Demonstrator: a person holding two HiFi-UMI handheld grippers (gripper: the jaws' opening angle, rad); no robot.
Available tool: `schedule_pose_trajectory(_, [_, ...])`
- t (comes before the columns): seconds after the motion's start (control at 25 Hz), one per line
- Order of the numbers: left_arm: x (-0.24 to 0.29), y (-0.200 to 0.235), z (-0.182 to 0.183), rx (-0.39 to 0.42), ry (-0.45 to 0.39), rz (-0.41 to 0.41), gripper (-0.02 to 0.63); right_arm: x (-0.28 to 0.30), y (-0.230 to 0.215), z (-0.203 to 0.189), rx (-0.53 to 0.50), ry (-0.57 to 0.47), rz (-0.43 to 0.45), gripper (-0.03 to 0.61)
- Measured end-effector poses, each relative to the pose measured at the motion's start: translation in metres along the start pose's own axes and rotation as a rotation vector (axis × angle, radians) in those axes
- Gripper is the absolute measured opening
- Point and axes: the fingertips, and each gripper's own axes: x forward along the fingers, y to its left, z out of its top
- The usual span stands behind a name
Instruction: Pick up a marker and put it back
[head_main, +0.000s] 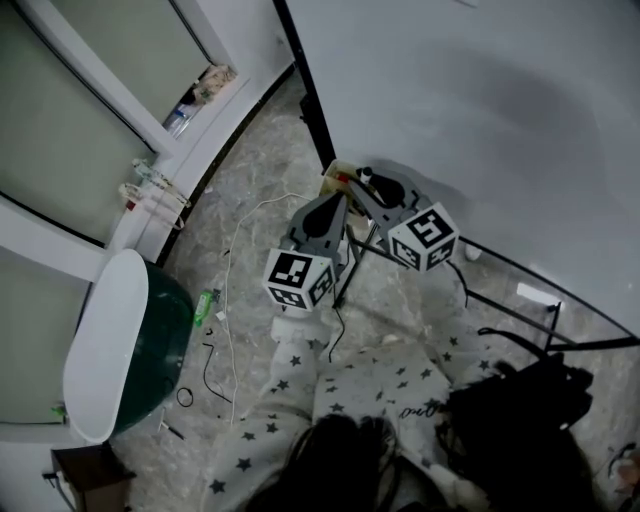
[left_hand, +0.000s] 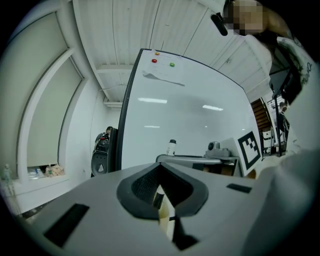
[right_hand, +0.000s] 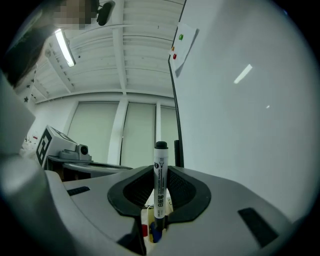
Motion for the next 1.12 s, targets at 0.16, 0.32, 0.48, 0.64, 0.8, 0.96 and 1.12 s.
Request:
schedule_pose_trajectory(0.16, [0.000, 0.000, -0.017, -0.018, 0.030, 0.005, 0.000, 0.000, -0.001, -0.020, -0.002, 0.037, -0.013, 0.081])
schedule_pose_trajectory(0.32, [-0.001, 0.000, -0.027, -0.032, 0.050, 0.007, 0.000, 0.001, 0.000, -0.034, -0.002, 0.069, -0.017, 0.081])
schedule_pose_trajectory(0.48, [0.001, 0.003, -0.036, -0.040, 0.058, 0.009, 0.001, 0.004, 0.000, -0.047, -0.010, 0.098, -0.016, 0.081])
schedule_pose_trajectory(0.64, [0.001, 0.005, -0.048, -0.052, 0.078, 0.013, 0.000, 0.003, 0.002, -0.062, -0.020, 0.125, -0.014, 0.081])
schedule_pose_trajectory(0.8, [0.001, 0.007, -0.055, -0.059, 0.091, 0.017, 0.000, 0.002, 0.001, -0.072, -0.007, 0.143, -0.022, 0.081])
schedule_pose_trajectory(0.96, [0.001, 0.009, -0.061, -0.062, 0.100, 0.016, 0.001, 0.002, 0.000, -0.077, 0.004, 0.144, -0.030, 0.081])
schedule_pose_trajectory(1.12, [0.002, 0.009, -0.067, -0.070, 0.118, 0.017, 0.000, 0.000, 0.000, -0.078, -0.003, 0.132, -0.038, 0.081])
